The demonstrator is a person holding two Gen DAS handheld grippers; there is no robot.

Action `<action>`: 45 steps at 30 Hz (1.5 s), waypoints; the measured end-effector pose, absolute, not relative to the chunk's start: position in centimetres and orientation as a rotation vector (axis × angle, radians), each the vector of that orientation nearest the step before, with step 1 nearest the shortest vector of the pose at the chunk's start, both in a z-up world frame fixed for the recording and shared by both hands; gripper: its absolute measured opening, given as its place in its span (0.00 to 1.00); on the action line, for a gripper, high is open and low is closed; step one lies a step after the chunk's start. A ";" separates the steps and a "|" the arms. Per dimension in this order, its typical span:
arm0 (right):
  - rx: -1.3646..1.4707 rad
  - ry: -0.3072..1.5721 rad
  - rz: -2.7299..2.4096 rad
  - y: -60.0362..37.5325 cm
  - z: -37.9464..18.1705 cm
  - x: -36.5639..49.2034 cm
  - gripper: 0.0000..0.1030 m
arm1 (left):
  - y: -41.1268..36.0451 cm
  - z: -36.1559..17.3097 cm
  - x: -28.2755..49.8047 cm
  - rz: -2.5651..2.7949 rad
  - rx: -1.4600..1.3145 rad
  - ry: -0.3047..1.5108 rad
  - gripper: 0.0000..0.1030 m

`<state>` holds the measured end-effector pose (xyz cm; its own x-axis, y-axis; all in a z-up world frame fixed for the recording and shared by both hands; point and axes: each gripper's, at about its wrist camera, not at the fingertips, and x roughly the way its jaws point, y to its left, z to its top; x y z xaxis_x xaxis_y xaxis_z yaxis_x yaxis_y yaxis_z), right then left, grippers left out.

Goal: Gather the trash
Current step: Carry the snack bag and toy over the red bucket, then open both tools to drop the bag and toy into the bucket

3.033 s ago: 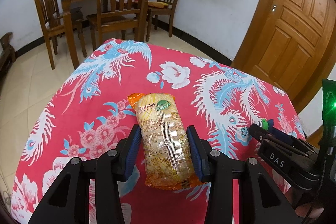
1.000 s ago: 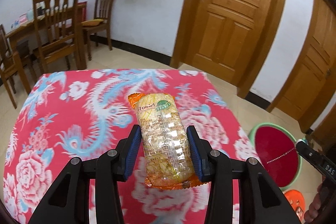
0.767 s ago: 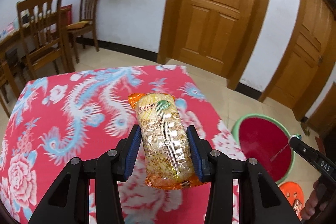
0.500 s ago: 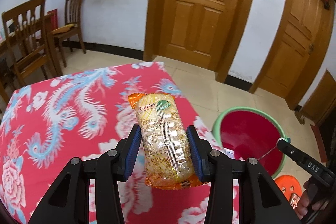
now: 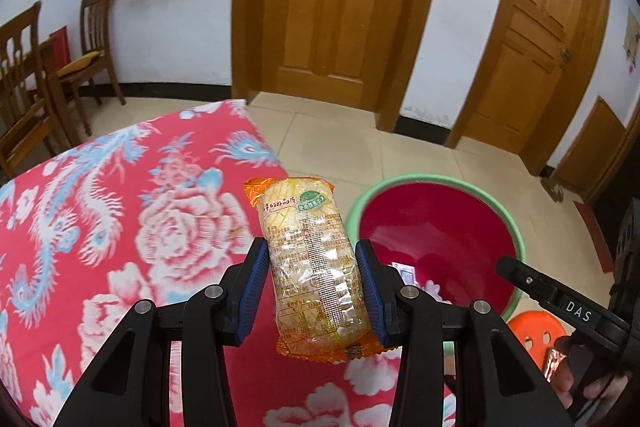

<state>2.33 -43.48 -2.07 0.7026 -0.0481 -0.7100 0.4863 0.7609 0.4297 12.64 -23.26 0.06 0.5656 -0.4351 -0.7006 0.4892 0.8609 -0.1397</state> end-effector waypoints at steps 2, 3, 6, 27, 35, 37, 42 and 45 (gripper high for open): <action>0.656 0.736 -0.327 -43.8 -2.1 2.2 0.56 | -24.1 -0.2 12.5 -0.562 0.086 0.808 0.44; 0.658 0.735 -0.330 -43.9 -2.1 2.1 0.57 | -24.5 -0.4 12.5 -0.569 0.091 0.811 0.44; 0.669 0.730 -0.337 -44.4 -2.3 1.7 0.57 | -25.8 -0.9 12.2 -0.602 0.111 0.822 0.44; 0.720 0.718 -0.377 -45.8 -2.6 -0.4 0.57 | -31.9 -4.3 11.7 -0.656 0.235 0.900 0.64; 0.688 0.710 -0.361 -44.6 -1.8 -0.4 0.64 | -29.6 -3.4 11.8 -0.610 0.198 0.897 0.65; 0.678 0.708 -0.355 -44.1 -1.5 -0.3 0.65 | -28.8 -3.1 11.8 -0.582 0.191 0.900 0.67; 0.648 0.709 -0.329 -42.4 -0.8 -0.1 0.71 | -26.1 -2.0 11.6 -0.531 0.154 0.882 0.67; 0.629 0.712 -0.310 -41.2 -0.3 0.1 0.74 | -24.5 -1.3 11.3 -0.505 0.139 0.859 0.68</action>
<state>0.12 -41.16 -0.31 0.7226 -0.0549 -0.6891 0.4668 0.7740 0.4278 11.32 -24.54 -1.26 0.5443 -0.3689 -0.7534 0.4786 0.8742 -0.0823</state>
